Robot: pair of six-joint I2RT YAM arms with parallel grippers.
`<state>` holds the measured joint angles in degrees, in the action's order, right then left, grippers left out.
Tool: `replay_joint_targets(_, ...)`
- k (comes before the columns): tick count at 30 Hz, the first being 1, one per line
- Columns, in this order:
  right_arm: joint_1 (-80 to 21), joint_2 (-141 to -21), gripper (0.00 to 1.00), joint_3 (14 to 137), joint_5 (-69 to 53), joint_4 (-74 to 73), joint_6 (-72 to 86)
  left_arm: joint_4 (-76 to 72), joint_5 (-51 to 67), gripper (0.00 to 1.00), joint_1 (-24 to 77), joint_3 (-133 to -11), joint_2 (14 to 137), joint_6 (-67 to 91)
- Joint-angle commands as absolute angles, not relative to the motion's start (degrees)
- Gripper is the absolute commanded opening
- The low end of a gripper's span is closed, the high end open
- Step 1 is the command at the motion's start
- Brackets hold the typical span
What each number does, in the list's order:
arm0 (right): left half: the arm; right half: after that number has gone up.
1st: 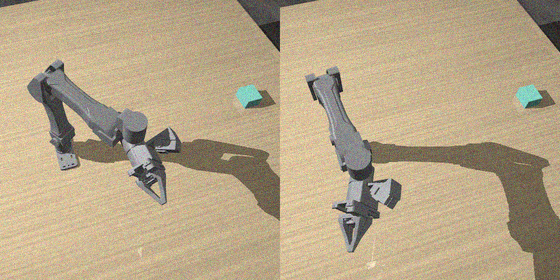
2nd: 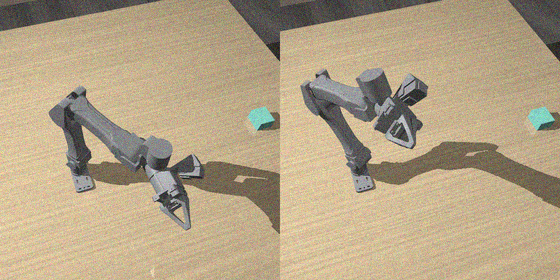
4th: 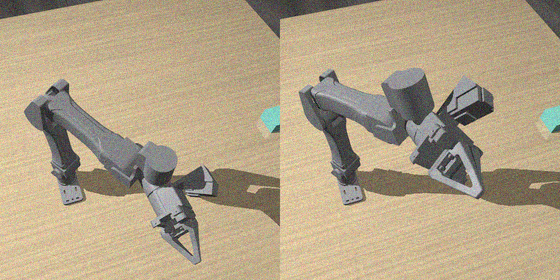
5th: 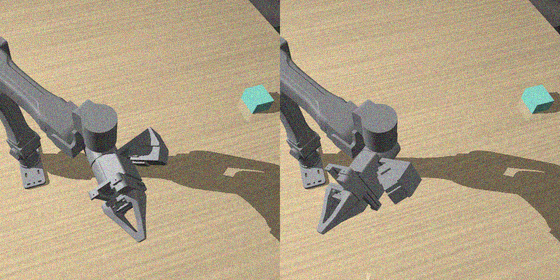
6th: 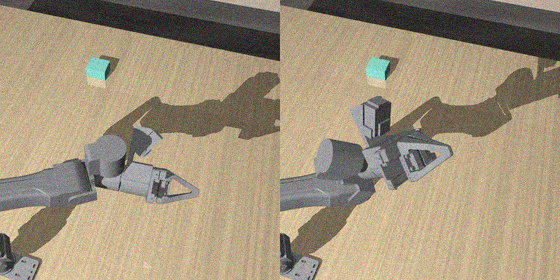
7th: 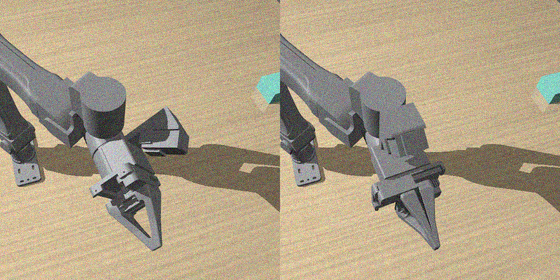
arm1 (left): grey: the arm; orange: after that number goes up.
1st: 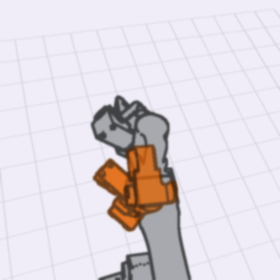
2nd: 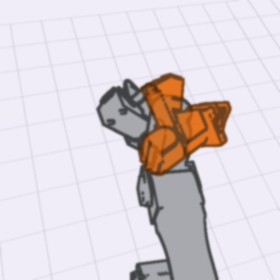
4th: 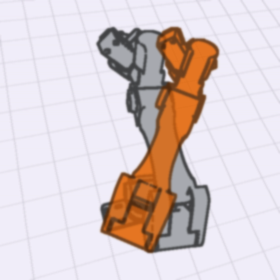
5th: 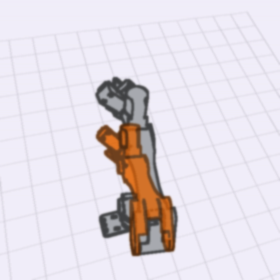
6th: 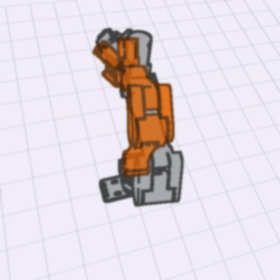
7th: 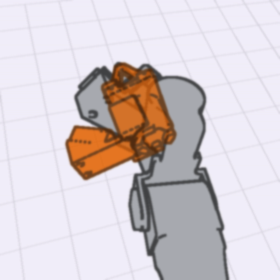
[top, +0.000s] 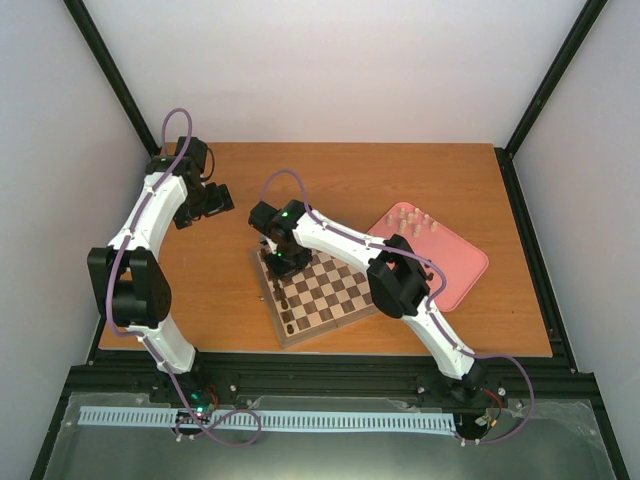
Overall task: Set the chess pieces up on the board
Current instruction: Place the chess piece on the chessboard.
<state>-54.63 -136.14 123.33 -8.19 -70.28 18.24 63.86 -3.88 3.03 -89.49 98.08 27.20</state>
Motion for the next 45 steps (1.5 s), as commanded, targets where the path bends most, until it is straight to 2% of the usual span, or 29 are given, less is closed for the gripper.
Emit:
replay_joint_targets(1, -55.11, -136.47, 0.17, 124.73, -7.79, -70.34, 17.67, 63.22, -4.31, 1.0, 3.4, -90.57, 97.4, 26.81)
replay_joint_targets(22, -55.03, -132.64, 0.22, 124.42, -5.89, -69.19, 17.35, 63.28, -4.26, 0.99, 3.35, -90.62, 97.47, 26.89)
replay_joint_targets(35, -55.09, -134.38, 0.22, 123.48, -7.49, -69.73, 17.11, 63.24, -4.14, 1.0, 3.36, -90.54, 97.33, 26.92)
replay_joint_targets(45, -54.8, -135.34, 0.31, 123.57, -6.15, -69.37, 17.36, 63.41, -4.06, 1.0, 3.38, -91.21, 97.65, 26.89)
